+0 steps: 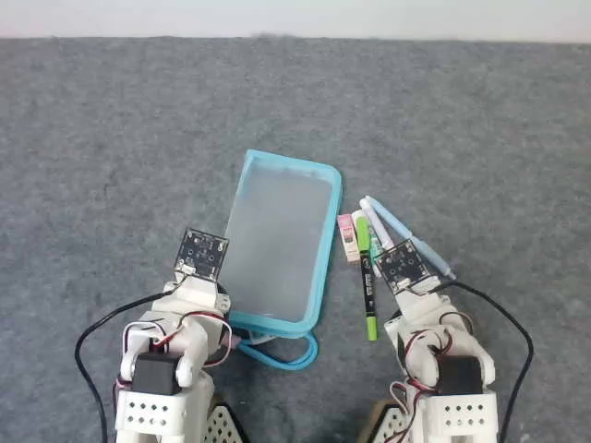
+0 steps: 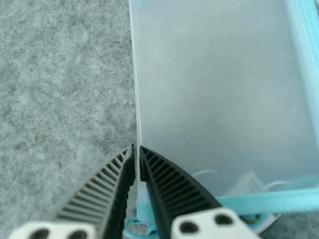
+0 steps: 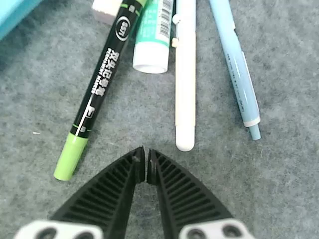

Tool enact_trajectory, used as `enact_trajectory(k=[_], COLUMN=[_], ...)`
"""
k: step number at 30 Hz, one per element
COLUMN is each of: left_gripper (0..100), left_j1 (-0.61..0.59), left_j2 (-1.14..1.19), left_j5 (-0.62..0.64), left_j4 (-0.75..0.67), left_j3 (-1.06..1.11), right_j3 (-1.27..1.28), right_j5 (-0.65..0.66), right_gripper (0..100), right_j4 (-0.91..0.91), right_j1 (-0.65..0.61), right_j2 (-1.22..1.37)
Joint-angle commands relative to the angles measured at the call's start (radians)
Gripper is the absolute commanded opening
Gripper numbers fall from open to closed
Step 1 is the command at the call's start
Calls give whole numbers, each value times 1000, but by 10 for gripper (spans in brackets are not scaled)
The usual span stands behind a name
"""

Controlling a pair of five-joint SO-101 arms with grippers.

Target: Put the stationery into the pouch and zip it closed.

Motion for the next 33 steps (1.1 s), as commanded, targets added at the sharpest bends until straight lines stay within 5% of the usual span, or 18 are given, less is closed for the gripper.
enact_trajectory(k=[1,33], left_gripper=[13,13], left_j1=[2,6], left_j2=[-25,-25], left_j5=[-11,-9], left_j4=[2,2], left_j3=[-8,-8], right_j3=[21,21], right_j5=[15,15], right_gripper=[8,9], right_j4=[4,-117], right_j1=[1,-7], right_j2=[-27,-28])
